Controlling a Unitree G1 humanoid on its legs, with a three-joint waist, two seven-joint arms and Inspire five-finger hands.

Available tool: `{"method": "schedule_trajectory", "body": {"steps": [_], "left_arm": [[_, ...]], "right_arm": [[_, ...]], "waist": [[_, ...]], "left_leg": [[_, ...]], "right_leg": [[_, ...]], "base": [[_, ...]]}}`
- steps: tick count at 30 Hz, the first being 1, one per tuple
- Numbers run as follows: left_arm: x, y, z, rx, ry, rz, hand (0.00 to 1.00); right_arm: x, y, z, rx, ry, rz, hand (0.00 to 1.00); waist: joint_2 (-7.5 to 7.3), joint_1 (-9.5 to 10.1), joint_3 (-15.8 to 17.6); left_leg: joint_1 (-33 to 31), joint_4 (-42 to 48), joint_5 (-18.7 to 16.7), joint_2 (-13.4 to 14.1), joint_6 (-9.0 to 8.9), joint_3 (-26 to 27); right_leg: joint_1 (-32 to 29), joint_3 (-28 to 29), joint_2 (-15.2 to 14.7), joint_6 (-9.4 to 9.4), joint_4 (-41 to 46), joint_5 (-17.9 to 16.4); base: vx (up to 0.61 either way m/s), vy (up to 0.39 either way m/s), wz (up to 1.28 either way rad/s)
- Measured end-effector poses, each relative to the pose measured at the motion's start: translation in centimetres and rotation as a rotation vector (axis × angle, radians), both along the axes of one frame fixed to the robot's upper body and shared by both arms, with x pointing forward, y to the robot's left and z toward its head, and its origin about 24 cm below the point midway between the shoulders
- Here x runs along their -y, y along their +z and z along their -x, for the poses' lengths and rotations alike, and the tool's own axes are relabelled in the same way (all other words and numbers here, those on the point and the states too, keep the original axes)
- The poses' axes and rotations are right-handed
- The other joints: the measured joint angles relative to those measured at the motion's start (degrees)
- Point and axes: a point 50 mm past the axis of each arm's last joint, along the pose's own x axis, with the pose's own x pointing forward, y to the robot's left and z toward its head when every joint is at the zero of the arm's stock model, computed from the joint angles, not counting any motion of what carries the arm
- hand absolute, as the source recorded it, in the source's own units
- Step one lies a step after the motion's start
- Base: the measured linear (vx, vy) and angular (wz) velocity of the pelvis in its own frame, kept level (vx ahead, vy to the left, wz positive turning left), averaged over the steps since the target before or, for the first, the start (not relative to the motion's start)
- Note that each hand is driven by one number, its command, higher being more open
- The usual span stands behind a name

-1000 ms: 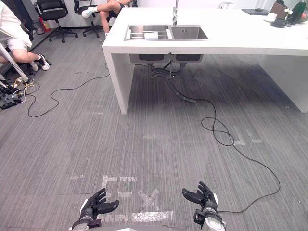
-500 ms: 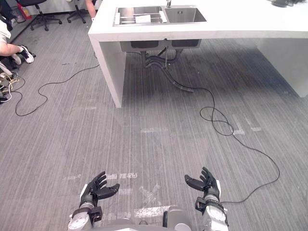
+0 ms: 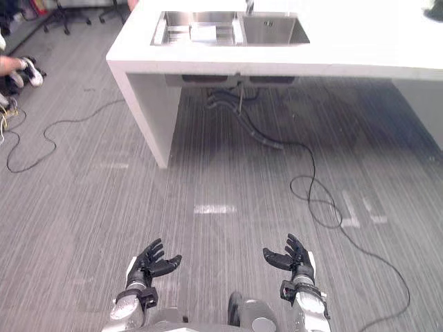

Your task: Walk over to the sink, pick up the cup, carry it to the dishwasher, place the cup inside the dishwasher, then close the dishwasher door

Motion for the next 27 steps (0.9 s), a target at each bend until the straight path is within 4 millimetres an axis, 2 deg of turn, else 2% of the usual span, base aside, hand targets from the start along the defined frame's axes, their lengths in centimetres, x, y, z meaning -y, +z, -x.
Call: {"method": "schedule_trajectory", "body": {"steps": [1,3,4,5,6,7,8,9,10,11,12,13,14,15,16,17,18,20,22,23,24,25,26,27], "left_arm": [[0.1,0.3,-0.2,0.019,-0.001,0.002,0.90],[-0.1,0.8,-0.7,0.046,0.001,-0.003,0.90],[-0.1,0.8,-0.7,0.047,0.001,-0.003,0.90],[0.1,0.7,-0.6,0.041,0.001,0.002,0.90],[0.4,0.5,-0.4,0.031,0.003,0.014,0.90],[0.6,0.4,-0.3,0.027,0.005,0.020,0.90],[0.4,0.1,-0.2,0.013,0.006,0.015,0.90],[0.2,0.0,-0.2,0.002,0.004,0.006,0.90],[-0.4,-0.1,-0.3,-0.010,-0.003,-0.014,0.90],[-0.5,-0.3,-0.3,-0.020,-0.005,-0.018,0.90],[-0.5,-0.3,-0.3,-0.021,-0.005,-0.018,0.90],[-0.8,-0.6,0.4,-0.045,-0.007,-0.030,0.90],[-0.8,-0.7,0.8,-0.058,-0.032,-0.035,0.90],[-0.8,-0.7,0.7,-0.058,-0.038,-0.035,0.90],[-0.7,-0.6,0.5,-0.050,-0.052,-0.037,0.90],[-0.6,-0.2,0.0,-0.029,-0.054,-0.036,0.90],[-0.5,0.0,-0.3,-0.014,-0.055,-0.036,0.90],[-0.4,1.2,-1.9,0.056,-0.054,-0.032,0.90],[-0.2,1.7,-2.8,0.087,-0.046,-0.018,0.90],[-0.3,2.0,-3.2,0.109,-0.041,-0.015,0.90],[-0.7,2.6,-3.5,0.139,-0.036,-0.021,0.90],[-0.2,2.8,-3.7,0.148,-0.034,-0.006,0.90],[0.5,3.9,-4.3,0.212,-0.032,0.015,0.90],[0.7,4.6,-4.6,0.247,-0.032,0.020,0.90]], "right_arm": [[-0.1,0.3,-0.4,0.024,-0.003,-0.006,0.90],[-0.6,0.5,-0.6,0.045,-0.020,-0.033,0.90],[-0.8,0.4,-0.6,0.044,-0.022,-0.037,0.90],[-0.8,0.3,-0.5,0.042,-0.028,-0.040,0.90],[-0.4,0.2,-0.4,0.030,-0.038,-0.034,0.90],[-0.2,0.0,-0.3,0.019,-0.040,-0.029,0.90],[-0.3,-0.7,-0.4,-0.024,-0.036,-0.037,0.90],[-0.8,-1.1,-0.5,-0.049,-0.027,-0.049,0.90],[-1.1,-1.4,-0.5,-0.063,-0.021,-0.058,0.90],[-1.2,-1.5,-0.5,-0.067,-0.017,-0.060,0.90],[-1.2,-1.5,-0.5,-0.067,-0.017,-0.060,0.90],[-1.6,-1.7,-0.3,-0.078,-0.006,-0.071,0.90],[-1.9,-1.9,-0.2,-0.091,0.010,-0.071,0.90],[-1.9,-1.9,-0.1,-0.093,0.013,-0.070,0.90],[-2.0,-2.0,0.0,-0.099,0.026,-0.061,0.90],[-2.1,-1.9,0.0,-0.094,0.033,-0.061,0.90],[-2.2,-1.8,-0.1,-0.090,0.036,-0.062,0.90],[-2.4,-1.6,-0.6,-0.072,0.048,-0.064,0.90],[-2.4,-1.6,-0.6,-0.077,0.051,-0.065,0.90],[-2.5,-1.8,-0.5,-0.086,0.056,-0.067,0.90],[-2.5,-2.1,-0.1,-0.105,0.067,-0.060,0.90],[-2.0,-2.2,0.1,-0.122,0.067,-0.047,0.90],[-1.4,-2.3,0.0,-0.131,0.066,-0.030,0.90],[-1.1,-2.1,-0.1,-0.127,0.065,-0.024,0.90]], "waist": [[0.18,0.40,-0.1],[0.08,1.96,0.2],[-0.03,2.23,0.4],[-0.07,2.31,0.8],[0.42,2.36,0.5],[1.19,2.59,0.3],[1.35,3.30,0.4],[0.11,3.32,0.4],[-1.68,3.30,0.6],[-2.17,3.27,0.6],[-2.17,3.27,0.6],[-2.31,3.15,0.8],[-2.38,2.69,0.8],[-2.38,2.50,0.8],[-2.51,1.96,0.7],[-2.70,1.70,0.6],[-2.84,1.53,0.5],[-3.05,0.65,0.3],[-2.64,0.11,0.6],[-2.45,-0.41,0.6],[-3.10,-0.63,0.2],[-1.73,-0.59,0.2],[-0.37,0.20,-0.2],[-0.26,0.14,-0.2]], "left_leg": [[-2.7,-1.4,0.0,0.5,0.02,0.0],[-7.3,-10.6,-0.8,0.0,0.01,1.4],[-7.6,-14.1,-0.9,-0.5,0.17,1.9],[-7.7,-23.1,-0.6,-2.8,-0.03,2.3],[-7.0,-34.4,2.3,-5.3,-0.55,1.6],[-6.4,-40.1,4.9,-6.0,-0.98,0.7],[-5.2,-42.1,10.2,-6.9,2.90,0.4],[-4.8,-42.3,9.4,-8.1,3.23,1.1],[-4.9,-41.7,7.4,-10.1,4.48,1.8],[-4.6,-40.6,5.2,-11.0,5.30,2.6],[-4.6,-40.5,5.1,-11.1,5.39,2.7],[-1.0,-41.0,2.6,-11.9,5.95,4.2],[3.0,-41.5,0.5,-12.7,6.38,4.8],[3.7,-41.4,0.3,-12.7,6.82,4.7],[6.4,-41.4,-0.8,-13.0,6.96,4.7],[8.7,-41.6,-2.0,-13.2,6.77,4.5],[9.6,-42.0,-2.4,-13.3,6.62,4.4],[12.6,-44.3,-3.1,-12.9,5.71,3.1],[14.5,-45.5,-3.2,-11.5,5.36,2.3],[16.1,-46.3,-3.8,-10.6,3.81,1.4],[17.4,-46.7,-5.0,-10.7,1.52,0.4],[17.9,-46.8,-5.6,-9.2,0.67,-0.6],[17.8,-46.8,-5.0,-7.6,0.07,-1.0],[17.8,-46.7,-4.4,-7.2,-0.33,-1.2]], "right_leg": [[1.2,0.6,-0.1,-0.04,-1.3,-0.1],[4.4,2.6,-0.9,0.09,-4.3,-0.4],[5.2,2.9,-1.4,0.39,-4.7,-0.8],[6.3,3.1,-2.7,1.47,-4.9,-1.8],[6.7,3.3,-3.5,2.96,-4.8,-3.0],[6.7,3.7,-3.3,3.87,-4.7,-3.8],[7.1,5.4,-3.6,5.44,-3.7,-5.4],[7.2,5.9,-4.9,6.02,-3.5,-5.9],[7.0,7.5,-7.0,7.76,-2.4,-7.1],[5.2,9.1,-8.4,8.73,2.3,-8.1],[5.2,9.2,-8.4,8.77,2.6,-8.1],[0.6,10.8,-9.7,11.14,16.5,-7.6],[-4.7,11.3,-10.9,17.19,31.2,-4.3],[-5.6,11.2,-11.2,17.37,33.7,-4.2],[-8.6,10.2,-12.1,16.24,40.7,-4.8],[-11.7,8.2,-12.7,14.41,43.9,-5.8],[-13.2,7.0,-13.1,13.59,44.1,-6.3],[-18.8,2.2,-13.0,9.63,38.6,-8.6],[-20.3,1.2,-11.1,9.04,30.7,-8.7],[-20.8,1.6,-9.5,9.14,22.3,-6.6],[-20.3,2.8,-8.8,8.26,15.1,3.1],[-19.7,2.3,-7.5,7.79,15.6,2.7],[-19.7,2.1,-5.7,6.52,15.7,1.3],[-19.7,1.7,-5.6,6.09,16.0,0.7]], "base": [[0.28,0.043,-0.36],[0.30,0.122,-0.37],[0.27,0.182,-0.18],[0.29,0.214,-0.02],[0.30,0.232,-0.02],[0.32,0.285,-0.27],[0.26,0.249,-0.29],[0.42,0.317,-0.19],[0.35,0.216,0.02],[0.42,0.250,0.02],[0.36,0.208,-0.25],[0.43,0.232,-0.31],[0.37,0.166,-0.29],[0.38,0.106,-0.03],[0.39,0.044,0.12],[0.41,0.014,0.13],[0.41,-0.035,0.14],[0.41,-0.095,0.25],[0.41,-0.178,0.30],[0.51,-0.256,0.40],[0.45,-0.213,0.31],[0.53,-0.233,0.00],[0.43,-0.185,-0.15],[0.47,-0.224,0.02]]}}
